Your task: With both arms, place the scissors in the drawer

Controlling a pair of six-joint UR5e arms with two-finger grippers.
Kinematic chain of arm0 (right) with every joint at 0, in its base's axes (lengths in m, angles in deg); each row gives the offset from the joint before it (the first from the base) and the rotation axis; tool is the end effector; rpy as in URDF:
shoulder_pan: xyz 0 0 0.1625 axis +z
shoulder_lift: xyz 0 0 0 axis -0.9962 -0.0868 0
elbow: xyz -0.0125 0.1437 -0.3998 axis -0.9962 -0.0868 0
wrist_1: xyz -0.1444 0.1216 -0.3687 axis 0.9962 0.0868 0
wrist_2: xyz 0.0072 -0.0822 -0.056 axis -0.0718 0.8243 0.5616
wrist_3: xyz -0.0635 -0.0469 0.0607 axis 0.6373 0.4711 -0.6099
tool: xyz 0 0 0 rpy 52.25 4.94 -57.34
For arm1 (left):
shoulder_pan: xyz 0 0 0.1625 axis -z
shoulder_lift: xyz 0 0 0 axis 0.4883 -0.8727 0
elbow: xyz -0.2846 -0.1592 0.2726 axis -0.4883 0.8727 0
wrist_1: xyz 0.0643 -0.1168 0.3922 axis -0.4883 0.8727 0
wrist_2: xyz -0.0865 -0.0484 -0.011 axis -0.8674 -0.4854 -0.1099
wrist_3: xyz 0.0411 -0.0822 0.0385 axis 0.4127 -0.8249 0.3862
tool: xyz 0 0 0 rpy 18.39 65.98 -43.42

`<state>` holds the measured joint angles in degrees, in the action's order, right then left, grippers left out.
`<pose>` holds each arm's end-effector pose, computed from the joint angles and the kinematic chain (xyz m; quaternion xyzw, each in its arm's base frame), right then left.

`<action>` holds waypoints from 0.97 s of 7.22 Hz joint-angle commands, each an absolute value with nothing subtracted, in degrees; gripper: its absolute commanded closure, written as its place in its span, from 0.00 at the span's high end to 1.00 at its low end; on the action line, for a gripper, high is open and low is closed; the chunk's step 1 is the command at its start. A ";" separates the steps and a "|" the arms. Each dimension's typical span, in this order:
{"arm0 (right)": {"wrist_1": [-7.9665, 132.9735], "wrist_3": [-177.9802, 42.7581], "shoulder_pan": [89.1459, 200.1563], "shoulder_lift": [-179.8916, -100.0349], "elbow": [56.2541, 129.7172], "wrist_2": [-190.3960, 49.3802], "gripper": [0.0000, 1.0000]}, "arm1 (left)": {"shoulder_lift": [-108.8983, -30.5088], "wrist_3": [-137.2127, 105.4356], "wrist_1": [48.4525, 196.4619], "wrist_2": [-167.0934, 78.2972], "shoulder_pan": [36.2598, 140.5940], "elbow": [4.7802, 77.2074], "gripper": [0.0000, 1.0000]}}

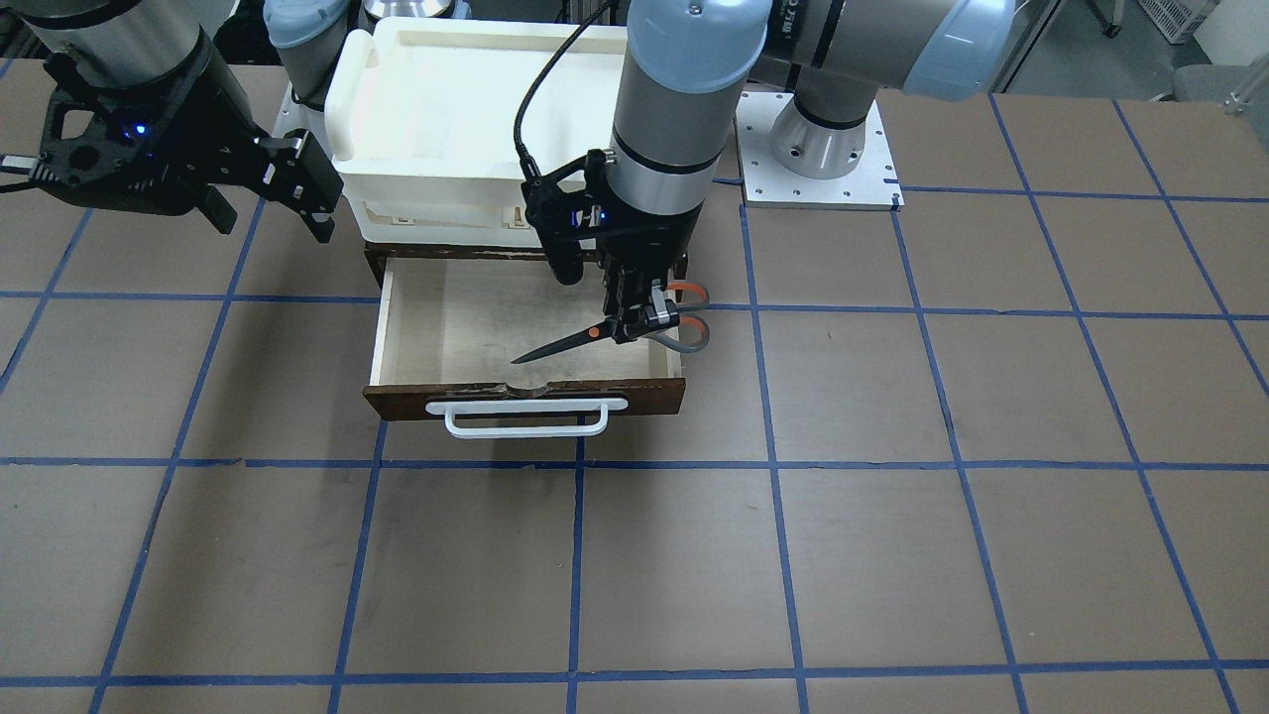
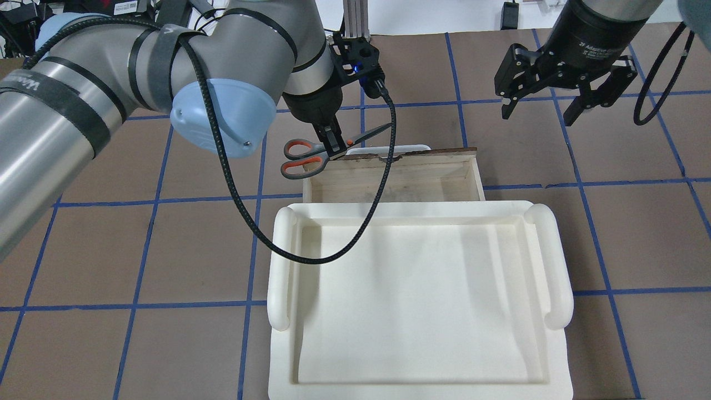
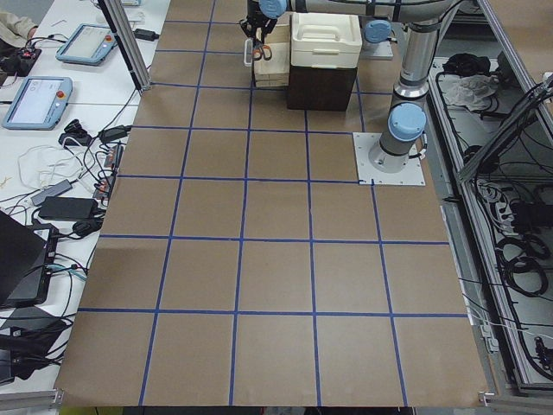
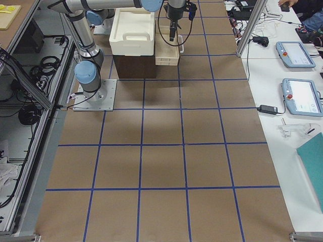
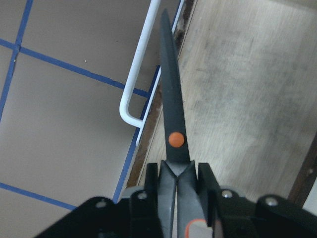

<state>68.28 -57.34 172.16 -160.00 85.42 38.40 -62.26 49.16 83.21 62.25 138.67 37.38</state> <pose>0.1160 -0.4930 0.5140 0.0801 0.9958 0.0270 0.0351 -0.3273 -0.5015 0.4202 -0.5722 -0.8185 0.0404 0.0330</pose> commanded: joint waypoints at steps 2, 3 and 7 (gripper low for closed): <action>72.91 -58.92 172.21 -160.85 85.77 39.52 1.00 | -63.73 45.08 83.17 62.30 143.30 37.48 0.00; 72.86 -59.02 172.21 -161.12 85.86 39.53 1.00 | -64.86 44.29 81.43 62.13 143.84 37.48 0.00; 73.21 -60.41 172.21 -161.47 86.39 41.72 1.00 | -67.51 43.93 78.60 62.30 144.89 38.43 0.00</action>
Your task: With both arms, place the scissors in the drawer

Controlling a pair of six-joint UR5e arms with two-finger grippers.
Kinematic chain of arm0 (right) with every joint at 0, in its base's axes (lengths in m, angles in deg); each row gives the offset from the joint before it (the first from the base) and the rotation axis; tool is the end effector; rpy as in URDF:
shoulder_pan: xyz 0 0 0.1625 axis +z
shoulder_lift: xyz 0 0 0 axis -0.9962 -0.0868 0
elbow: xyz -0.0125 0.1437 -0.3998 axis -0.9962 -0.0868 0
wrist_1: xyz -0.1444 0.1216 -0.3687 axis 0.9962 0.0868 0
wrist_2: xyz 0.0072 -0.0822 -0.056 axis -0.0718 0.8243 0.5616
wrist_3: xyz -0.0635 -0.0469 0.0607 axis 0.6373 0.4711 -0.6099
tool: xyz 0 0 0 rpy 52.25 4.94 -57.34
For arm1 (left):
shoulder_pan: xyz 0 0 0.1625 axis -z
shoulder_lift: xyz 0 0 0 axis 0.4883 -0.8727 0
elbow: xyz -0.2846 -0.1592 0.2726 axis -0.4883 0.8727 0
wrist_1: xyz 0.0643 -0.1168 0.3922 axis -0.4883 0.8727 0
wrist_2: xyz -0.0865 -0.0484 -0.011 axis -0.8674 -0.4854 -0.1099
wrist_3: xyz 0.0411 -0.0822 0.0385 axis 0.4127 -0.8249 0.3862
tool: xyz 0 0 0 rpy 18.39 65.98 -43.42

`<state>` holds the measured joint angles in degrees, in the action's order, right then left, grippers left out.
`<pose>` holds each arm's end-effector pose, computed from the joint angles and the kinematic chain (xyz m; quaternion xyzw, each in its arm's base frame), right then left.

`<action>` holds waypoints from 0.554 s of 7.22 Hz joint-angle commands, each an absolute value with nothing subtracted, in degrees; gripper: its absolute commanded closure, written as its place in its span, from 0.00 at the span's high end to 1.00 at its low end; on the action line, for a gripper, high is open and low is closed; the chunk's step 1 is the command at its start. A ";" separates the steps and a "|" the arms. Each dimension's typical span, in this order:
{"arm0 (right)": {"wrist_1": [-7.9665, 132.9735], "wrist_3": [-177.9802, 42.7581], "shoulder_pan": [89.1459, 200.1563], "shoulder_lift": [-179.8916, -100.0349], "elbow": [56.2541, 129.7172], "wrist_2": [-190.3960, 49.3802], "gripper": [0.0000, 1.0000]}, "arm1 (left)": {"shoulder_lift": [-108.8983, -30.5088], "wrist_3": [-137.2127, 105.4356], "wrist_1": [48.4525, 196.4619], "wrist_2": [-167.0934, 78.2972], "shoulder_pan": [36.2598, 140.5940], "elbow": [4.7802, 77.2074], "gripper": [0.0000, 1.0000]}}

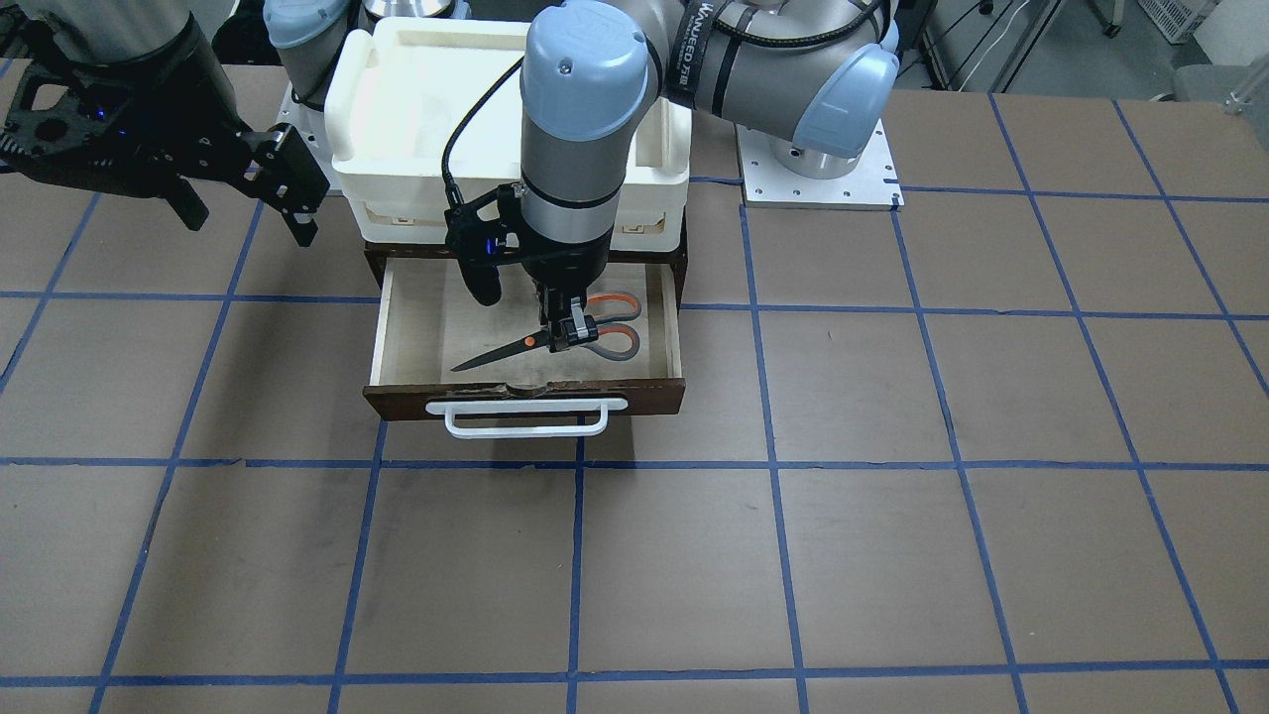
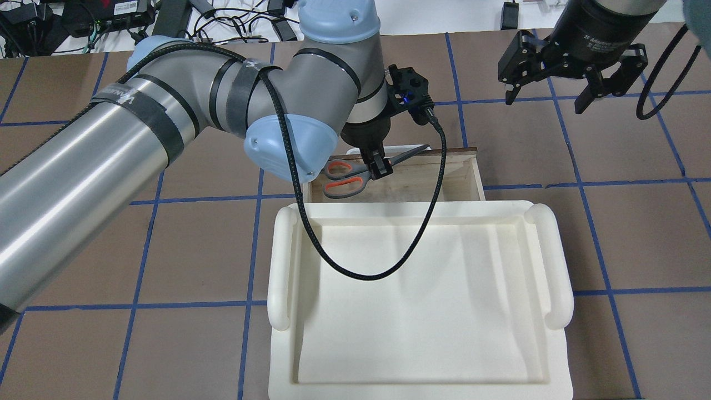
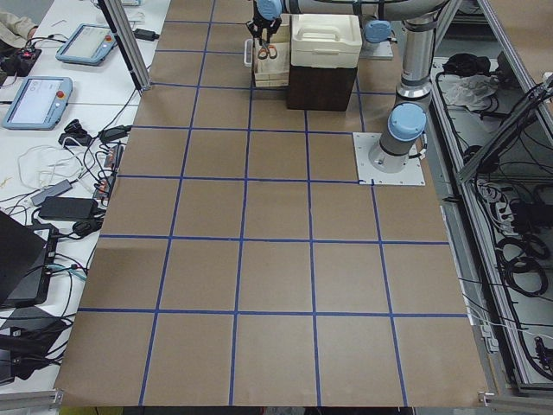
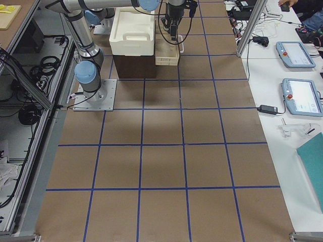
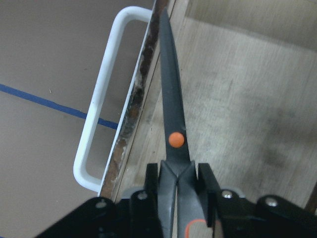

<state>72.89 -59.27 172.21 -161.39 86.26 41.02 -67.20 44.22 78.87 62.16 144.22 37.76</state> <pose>0.1119 -0.4911 0.5263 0.0953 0.9952 -0.0184 0.0139 -0.3855 -0.4911 0.3736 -0.5764 -0.8158 0.0290 0.0389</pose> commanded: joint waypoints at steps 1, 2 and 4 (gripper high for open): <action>73.21 -60.51 172.21 -161.56 86.39 41.90 1.00 | -67.42 42.62 77.03 62.30 145.50 39.57 0.00; 73.21 -60.51 172.21 -161.47 86.39 41.81 1.00 | -67.51 42.26 76.67 62.30 145.77 40.19 0.00; 75.40 -59.99 172.21 -161.30 86.39 41.64 1.00 | -67.86 42.52 75.44 62.30 145.77 40.46 0.00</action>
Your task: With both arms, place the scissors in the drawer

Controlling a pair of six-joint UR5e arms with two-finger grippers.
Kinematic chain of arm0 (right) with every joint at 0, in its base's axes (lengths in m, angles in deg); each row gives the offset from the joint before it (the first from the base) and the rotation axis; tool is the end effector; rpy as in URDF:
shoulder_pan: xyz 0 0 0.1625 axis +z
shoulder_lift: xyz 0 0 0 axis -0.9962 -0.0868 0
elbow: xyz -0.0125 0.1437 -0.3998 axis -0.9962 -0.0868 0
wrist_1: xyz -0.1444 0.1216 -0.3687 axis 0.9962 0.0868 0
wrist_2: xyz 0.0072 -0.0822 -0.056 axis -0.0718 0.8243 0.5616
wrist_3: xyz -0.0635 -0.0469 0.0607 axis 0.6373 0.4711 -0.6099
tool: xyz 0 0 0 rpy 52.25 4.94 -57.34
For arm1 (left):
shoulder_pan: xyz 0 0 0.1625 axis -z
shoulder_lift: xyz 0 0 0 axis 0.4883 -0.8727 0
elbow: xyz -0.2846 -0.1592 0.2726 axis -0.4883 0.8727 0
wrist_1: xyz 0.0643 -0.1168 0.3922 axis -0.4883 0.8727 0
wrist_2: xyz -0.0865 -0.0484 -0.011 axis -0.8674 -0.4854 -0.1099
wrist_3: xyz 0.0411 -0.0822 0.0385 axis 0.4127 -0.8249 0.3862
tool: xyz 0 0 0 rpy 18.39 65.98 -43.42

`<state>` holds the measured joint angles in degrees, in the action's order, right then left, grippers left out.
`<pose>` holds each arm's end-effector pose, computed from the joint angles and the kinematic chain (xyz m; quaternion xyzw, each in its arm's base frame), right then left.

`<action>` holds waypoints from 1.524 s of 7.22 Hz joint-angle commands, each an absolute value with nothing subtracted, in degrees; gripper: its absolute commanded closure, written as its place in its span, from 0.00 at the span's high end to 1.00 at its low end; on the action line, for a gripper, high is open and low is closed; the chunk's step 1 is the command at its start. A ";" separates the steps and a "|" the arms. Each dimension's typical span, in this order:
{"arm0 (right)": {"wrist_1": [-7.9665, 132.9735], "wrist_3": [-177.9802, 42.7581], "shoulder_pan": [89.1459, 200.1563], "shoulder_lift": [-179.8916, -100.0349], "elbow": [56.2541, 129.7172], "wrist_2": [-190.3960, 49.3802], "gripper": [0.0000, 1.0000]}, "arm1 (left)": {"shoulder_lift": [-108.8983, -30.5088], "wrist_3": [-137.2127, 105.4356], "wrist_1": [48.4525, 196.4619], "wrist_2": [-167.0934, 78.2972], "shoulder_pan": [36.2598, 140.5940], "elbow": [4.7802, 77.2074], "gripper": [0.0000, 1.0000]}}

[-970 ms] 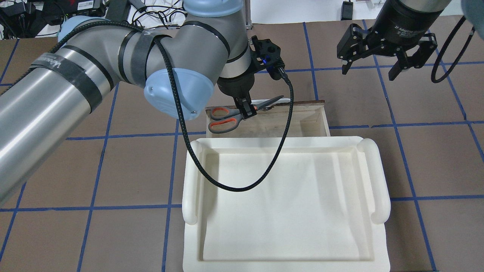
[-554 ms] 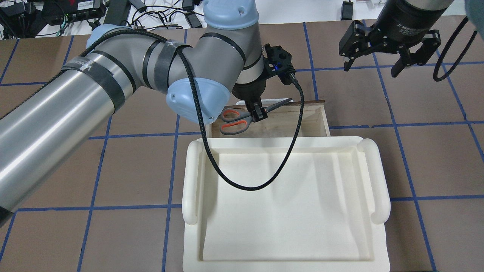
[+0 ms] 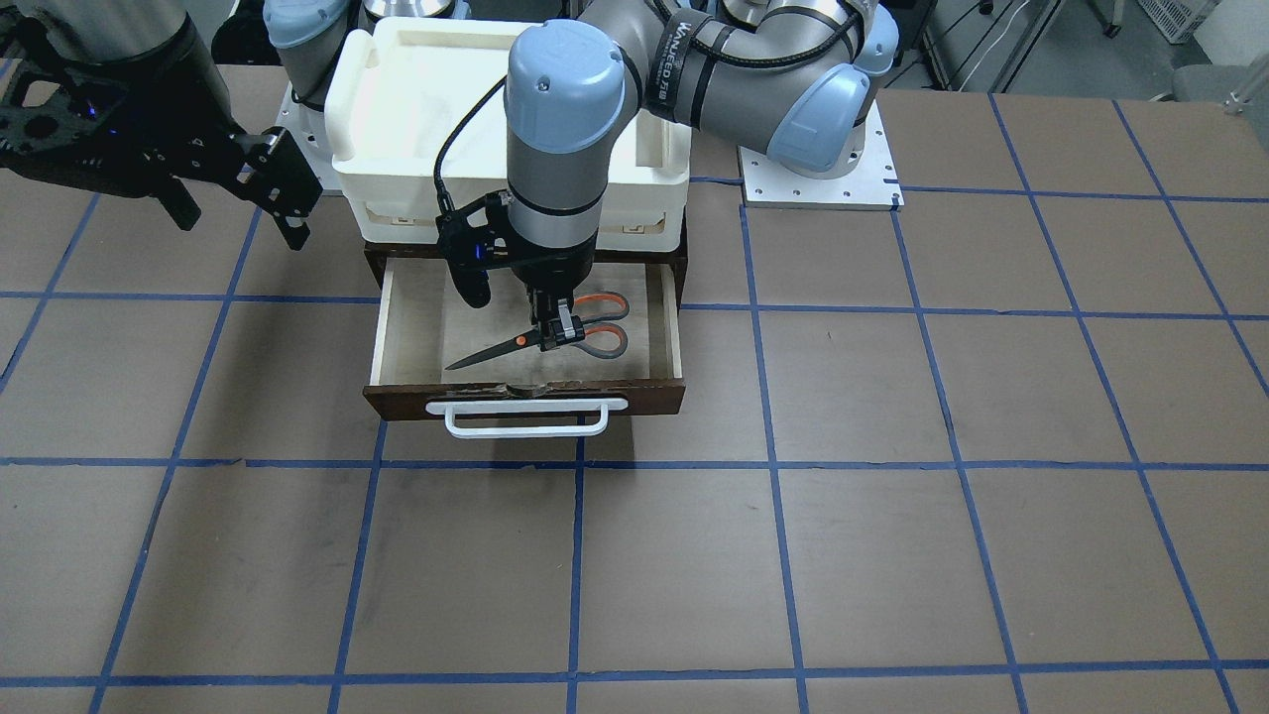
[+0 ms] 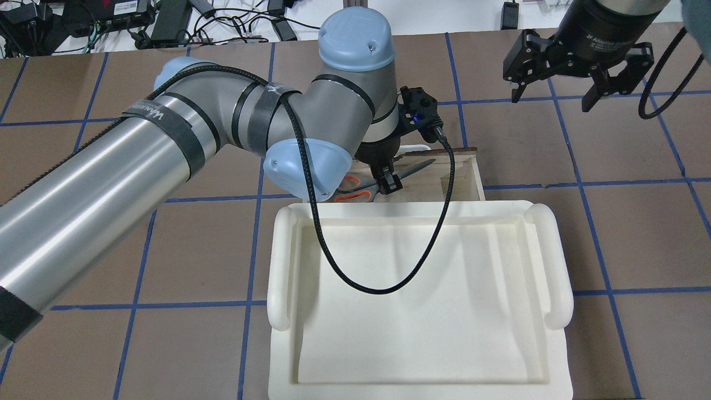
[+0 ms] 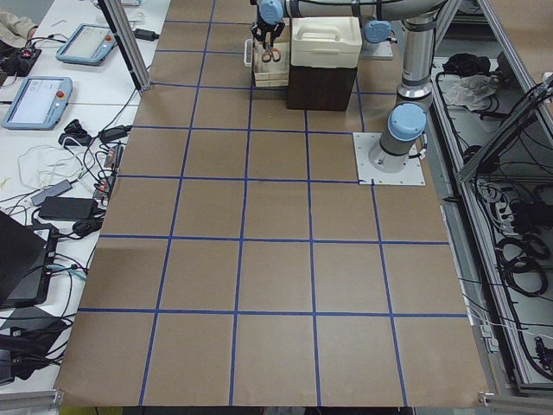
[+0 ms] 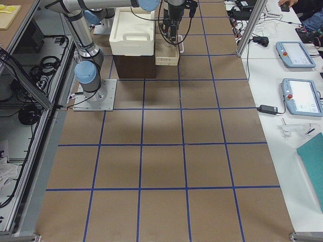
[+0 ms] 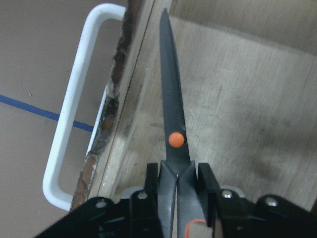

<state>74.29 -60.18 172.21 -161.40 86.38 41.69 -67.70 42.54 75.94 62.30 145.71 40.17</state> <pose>0.1107 -0.4931 0.5279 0.1032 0.9942 -0.0299 0.0088 -0.3970 -0.4793 0.3534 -0.5750 -0.8168 0.0279 0.0384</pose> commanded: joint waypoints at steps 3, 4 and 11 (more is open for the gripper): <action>75.40 -59.64 172.21 -161.39 86.39 41.03 1.00 | -67.07 42.52 74.38 62.30 145.86 41.78 0.20; 76.88 -58.59 172.21 -161.13 86.39 41.02 1.00 | -67.42 42.00 73.16 62.21 145.86 41.78 0.30; 79.27 -58.05 172.21 -161.12 86.48 41.90 1.00 | -65.32 40.33 71.84 64.48 144.55 40.12 1.00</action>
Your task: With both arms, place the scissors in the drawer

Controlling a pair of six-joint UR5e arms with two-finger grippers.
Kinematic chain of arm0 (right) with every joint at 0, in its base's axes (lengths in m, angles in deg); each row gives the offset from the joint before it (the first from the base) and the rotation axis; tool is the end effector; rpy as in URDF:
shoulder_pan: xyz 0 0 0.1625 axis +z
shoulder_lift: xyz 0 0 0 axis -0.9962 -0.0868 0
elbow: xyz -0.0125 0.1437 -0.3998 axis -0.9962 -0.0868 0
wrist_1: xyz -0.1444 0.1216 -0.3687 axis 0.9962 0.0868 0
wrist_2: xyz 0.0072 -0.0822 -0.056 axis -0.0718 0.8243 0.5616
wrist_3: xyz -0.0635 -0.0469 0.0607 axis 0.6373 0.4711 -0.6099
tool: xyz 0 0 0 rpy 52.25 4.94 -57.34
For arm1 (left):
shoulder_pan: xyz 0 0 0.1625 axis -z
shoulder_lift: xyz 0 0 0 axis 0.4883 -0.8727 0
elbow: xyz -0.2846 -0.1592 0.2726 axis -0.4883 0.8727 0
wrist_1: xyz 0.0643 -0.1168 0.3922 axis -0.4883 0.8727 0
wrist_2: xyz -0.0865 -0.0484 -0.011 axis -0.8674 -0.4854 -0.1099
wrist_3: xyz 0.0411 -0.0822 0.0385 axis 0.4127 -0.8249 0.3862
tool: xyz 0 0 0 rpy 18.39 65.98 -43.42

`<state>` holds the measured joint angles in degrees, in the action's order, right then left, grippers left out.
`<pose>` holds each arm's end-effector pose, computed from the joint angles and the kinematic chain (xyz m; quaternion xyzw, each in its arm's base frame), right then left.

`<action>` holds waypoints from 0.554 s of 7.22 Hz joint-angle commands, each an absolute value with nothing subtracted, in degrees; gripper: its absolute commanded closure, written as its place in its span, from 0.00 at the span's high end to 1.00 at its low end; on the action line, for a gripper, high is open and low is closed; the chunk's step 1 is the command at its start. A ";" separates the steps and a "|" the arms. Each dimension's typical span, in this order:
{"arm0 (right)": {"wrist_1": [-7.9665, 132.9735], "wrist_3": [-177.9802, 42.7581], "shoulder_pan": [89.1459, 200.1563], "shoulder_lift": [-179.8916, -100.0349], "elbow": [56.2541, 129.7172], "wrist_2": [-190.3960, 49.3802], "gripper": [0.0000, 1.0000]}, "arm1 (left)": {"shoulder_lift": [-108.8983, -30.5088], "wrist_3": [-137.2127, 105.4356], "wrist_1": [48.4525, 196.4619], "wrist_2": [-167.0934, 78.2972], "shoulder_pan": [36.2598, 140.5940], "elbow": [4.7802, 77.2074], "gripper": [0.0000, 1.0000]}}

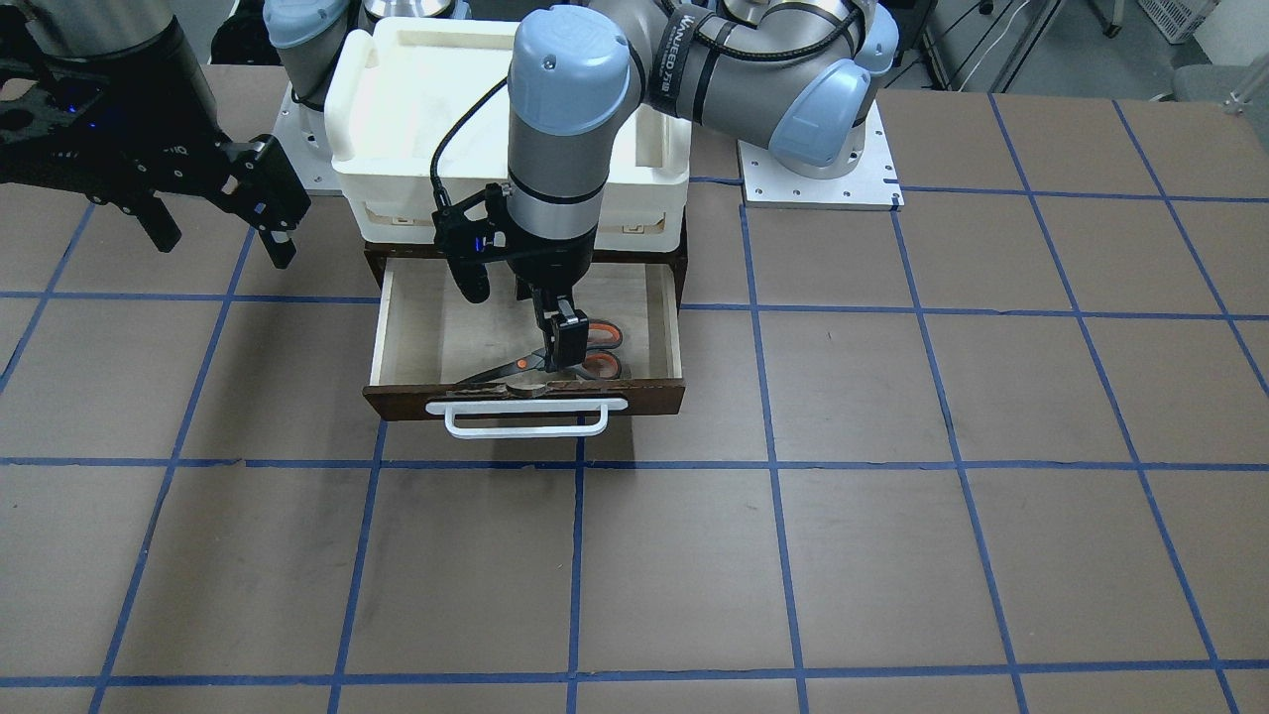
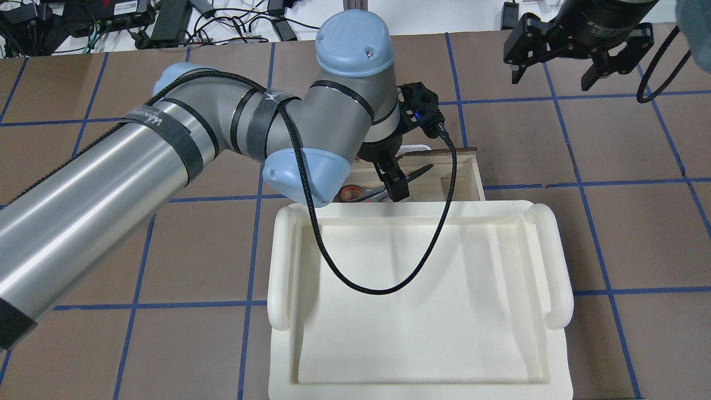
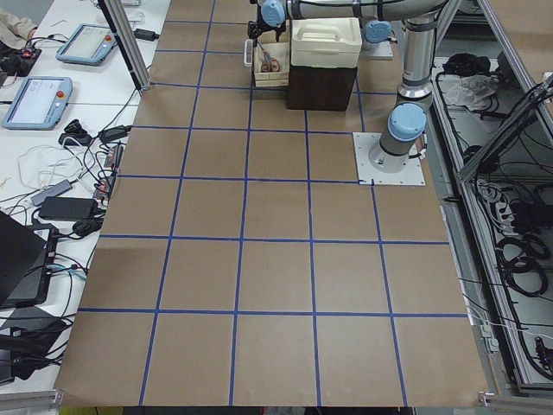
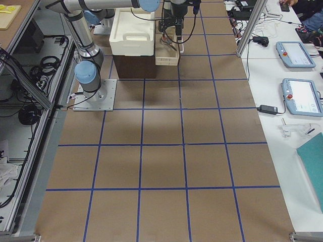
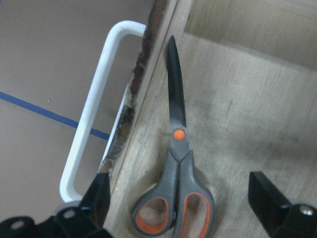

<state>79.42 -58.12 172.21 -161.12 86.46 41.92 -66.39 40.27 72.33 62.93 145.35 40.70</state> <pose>0.1098 -0.5028 0.5346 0.0850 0.9938 -0.0716 0.0078 -0.3927 -0.4816 0.3695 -0.5564 -0.8279 0.0644 0.0283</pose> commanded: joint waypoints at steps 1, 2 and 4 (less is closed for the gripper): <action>79.10 -58.05 172.21 -161.21 86.48 41.90 1.00 | -64.53 40.33 70.09 67.37 142.63 38.98 1.00; 79.10 -58.05 172.21 -161.30 86.48 41.90 1.00 | -63.91 40.24 70.07 66.62 138.87 38.53 1.00; 79.01 -57.79 172.21 -161.39 86.48 41.81 1.00 | -62.59 40.06 70.77 65.99 134.80 38.09 1.00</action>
